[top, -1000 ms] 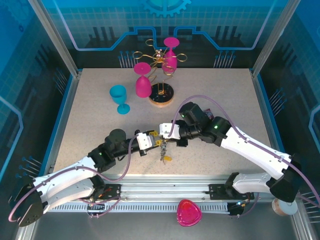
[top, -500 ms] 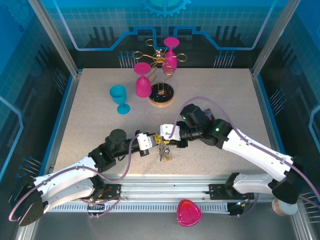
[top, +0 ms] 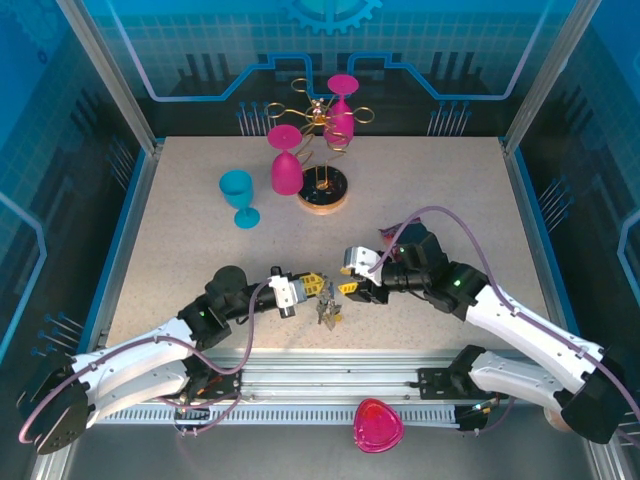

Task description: Put the keys on the keyring

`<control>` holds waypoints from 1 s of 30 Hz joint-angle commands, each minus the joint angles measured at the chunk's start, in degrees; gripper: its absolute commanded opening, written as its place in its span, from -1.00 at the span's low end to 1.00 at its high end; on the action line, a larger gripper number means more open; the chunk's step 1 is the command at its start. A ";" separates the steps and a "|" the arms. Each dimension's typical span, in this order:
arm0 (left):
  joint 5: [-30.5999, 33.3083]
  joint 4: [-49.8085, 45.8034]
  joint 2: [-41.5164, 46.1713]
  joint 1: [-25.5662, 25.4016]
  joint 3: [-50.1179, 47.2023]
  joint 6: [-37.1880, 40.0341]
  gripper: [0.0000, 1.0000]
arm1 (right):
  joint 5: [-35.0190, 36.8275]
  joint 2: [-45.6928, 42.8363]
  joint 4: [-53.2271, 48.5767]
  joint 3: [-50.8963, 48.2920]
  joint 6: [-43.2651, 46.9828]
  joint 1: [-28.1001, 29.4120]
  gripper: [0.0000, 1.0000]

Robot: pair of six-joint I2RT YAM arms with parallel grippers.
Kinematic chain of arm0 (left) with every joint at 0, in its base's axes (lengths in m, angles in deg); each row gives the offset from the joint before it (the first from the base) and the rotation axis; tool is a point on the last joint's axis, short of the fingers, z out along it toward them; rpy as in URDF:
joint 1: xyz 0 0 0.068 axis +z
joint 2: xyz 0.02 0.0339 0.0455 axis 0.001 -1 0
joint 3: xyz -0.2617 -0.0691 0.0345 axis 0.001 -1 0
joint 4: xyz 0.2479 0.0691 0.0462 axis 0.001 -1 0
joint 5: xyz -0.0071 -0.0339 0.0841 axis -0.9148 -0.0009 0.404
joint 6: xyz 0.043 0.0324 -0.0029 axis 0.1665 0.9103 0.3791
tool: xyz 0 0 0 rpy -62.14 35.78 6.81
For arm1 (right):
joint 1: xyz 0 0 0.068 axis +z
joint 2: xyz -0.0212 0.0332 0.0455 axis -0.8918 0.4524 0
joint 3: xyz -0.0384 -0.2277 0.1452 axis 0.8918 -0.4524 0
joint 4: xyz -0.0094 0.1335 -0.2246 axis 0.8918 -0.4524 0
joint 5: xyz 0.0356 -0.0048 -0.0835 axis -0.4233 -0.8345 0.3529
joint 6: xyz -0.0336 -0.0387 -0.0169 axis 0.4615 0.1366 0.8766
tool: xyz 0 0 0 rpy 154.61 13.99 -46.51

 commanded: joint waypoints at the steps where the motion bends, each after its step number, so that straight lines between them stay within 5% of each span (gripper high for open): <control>1: -2.02 4.17 1.07 0.40 -0.34 -0.44 -1.00 | -3.43 0.44 5.07 -0.38 -3.32 0.77 -0.28; 9: -2.06 4.34 1.09 0.40 -0.30 -0.48 -1.00 | -5.02 2.35 6.12 0.52 -4.18 1.40 -0.42; 17: -2.15 3.93 1.62 0.36 -0.69 -0.04 -1.00 | -2.97 3.23 3.82 1.44 -4.15 1.29 -1.00; 30: -7.04 4.85 1.46 0.42 0.62 -1.78 -1.00 | -5.99 8.25 3.17 3.98 -6.77 0.76 -0.91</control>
